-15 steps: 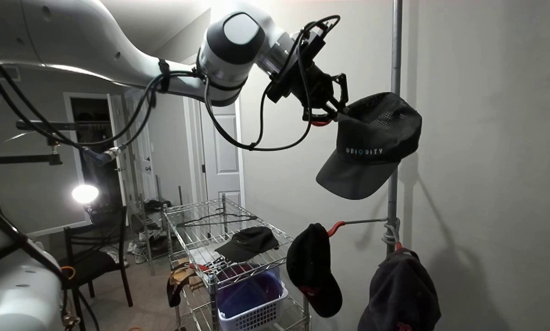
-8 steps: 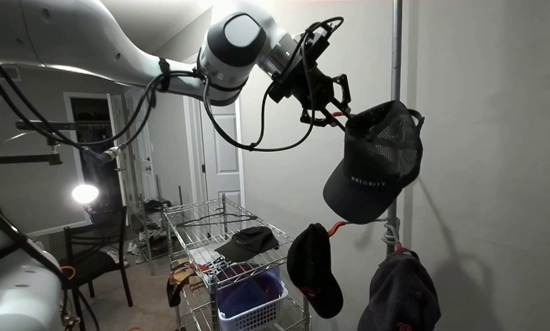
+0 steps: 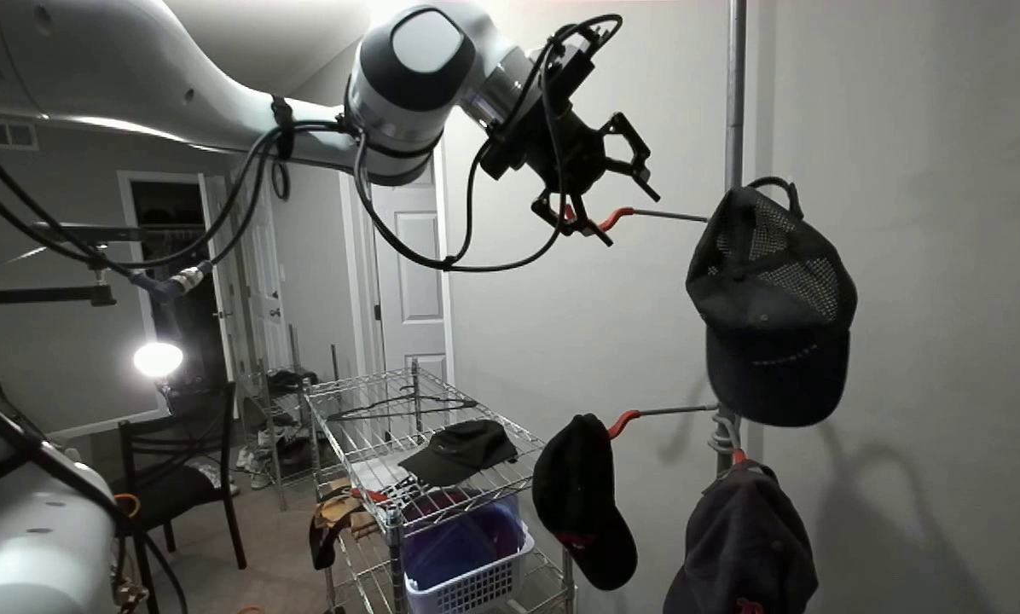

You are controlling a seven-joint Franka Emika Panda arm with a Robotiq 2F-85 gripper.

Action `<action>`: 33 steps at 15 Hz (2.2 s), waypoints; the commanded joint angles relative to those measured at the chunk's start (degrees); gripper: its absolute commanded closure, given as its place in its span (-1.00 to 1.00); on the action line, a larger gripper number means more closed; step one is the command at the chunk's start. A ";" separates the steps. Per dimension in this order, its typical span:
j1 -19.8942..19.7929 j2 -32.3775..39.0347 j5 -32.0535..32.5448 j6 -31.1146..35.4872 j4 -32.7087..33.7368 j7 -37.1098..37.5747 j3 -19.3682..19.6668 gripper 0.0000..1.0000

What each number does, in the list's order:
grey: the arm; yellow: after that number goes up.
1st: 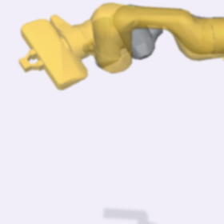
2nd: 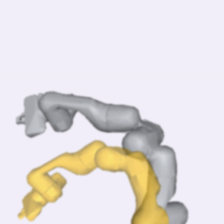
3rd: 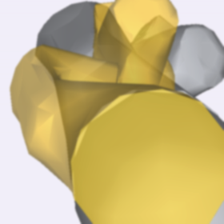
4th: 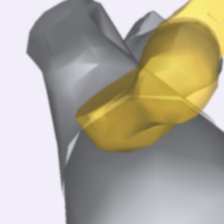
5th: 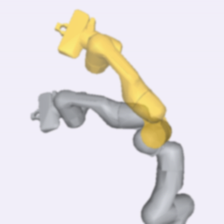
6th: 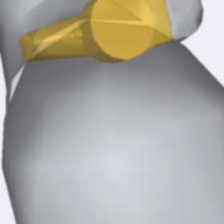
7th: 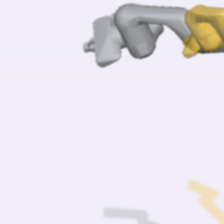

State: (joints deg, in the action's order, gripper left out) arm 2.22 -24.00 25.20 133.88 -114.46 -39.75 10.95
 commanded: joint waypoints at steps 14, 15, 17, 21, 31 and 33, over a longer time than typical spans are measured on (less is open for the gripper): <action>3.56 -11.23 -0.47 -6.67 -18.21 1.45 -11.25 -1.00; 3.82 -11.24 -0.35 -6.80 -18.83 3.50 -12.83 -1.00; 4.63 -11.10 -0.45 -7.88 -19.52 8.05 -15.85 -1.00; 7.29 -9.80 -0.37 -12.00 -19.94 19.48 -22.96 -1.00; 12.65 7.61 -4.03 -13.36 -11.22 34.31 -31.02 -1.00; 12.64 12.26 -5.75 -11.84 -9.65 34.07 -29.92 -1.00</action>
State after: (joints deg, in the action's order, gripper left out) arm 14.79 -19.14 22.07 120.36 -127.81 -6.21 -20.36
